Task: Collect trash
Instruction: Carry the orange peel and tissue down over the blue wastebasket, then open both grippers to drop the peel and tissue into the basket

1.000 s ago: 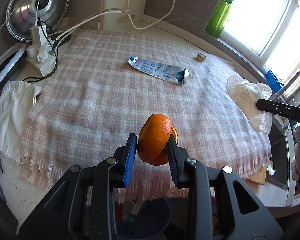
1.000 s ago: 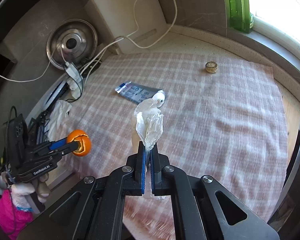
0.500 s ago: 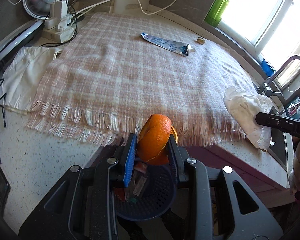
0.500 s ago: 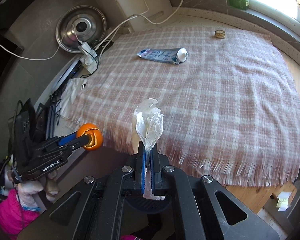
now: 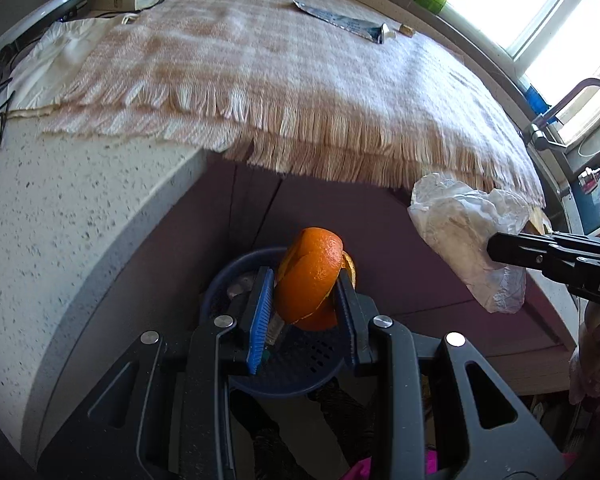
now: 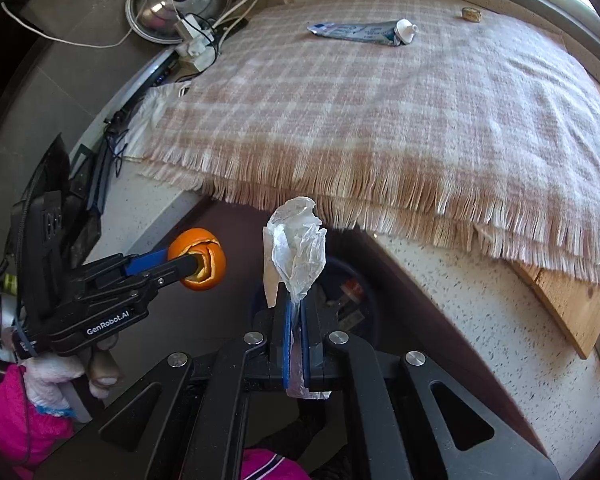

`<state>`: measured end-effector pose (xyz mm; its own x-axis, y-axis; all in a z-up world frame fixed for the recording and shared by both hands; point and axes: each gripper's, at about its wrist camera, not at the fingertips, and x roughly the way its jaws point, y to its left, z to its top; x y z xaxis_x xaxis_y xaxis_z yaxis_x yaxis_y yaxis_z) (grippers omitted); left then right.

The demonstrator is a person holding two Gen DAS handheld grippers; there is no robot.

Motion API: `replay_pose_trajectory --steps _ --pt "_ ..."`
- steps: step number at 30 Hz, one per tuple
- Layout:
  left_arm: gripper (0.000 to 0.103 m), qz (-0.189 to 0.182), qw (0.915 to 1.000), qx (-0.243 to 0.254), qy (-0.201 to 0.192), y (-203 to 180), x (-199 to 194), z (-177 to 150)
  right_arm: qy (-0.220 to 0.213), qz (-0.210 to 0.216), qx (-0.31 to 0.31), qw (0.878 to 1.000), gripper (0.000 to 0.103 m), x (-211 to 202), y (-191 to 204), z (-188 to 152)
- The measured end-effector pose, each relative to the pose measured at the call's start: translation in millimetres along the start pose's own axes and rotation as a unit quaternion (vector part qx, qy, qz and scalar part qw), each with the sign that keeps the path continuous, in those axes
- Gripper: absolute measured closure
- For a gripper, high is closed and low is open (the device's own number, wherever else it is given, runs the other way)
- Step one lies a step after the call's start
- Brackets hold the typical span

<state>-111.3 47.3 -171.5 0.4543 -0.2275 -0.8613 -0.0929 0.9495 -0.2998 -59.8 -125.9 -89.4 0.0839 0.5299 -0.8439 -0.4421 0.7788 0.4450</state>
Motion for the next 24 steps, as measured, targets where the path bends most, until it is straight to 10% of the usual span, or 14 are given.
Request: replay_pose_trajectory --steps 24 --pt "0.073 0.019 0.9965 -0.019 0.079 11 74 -55 0.081 -0.020 -0.016 0.996 0.101 72 -5 -53"
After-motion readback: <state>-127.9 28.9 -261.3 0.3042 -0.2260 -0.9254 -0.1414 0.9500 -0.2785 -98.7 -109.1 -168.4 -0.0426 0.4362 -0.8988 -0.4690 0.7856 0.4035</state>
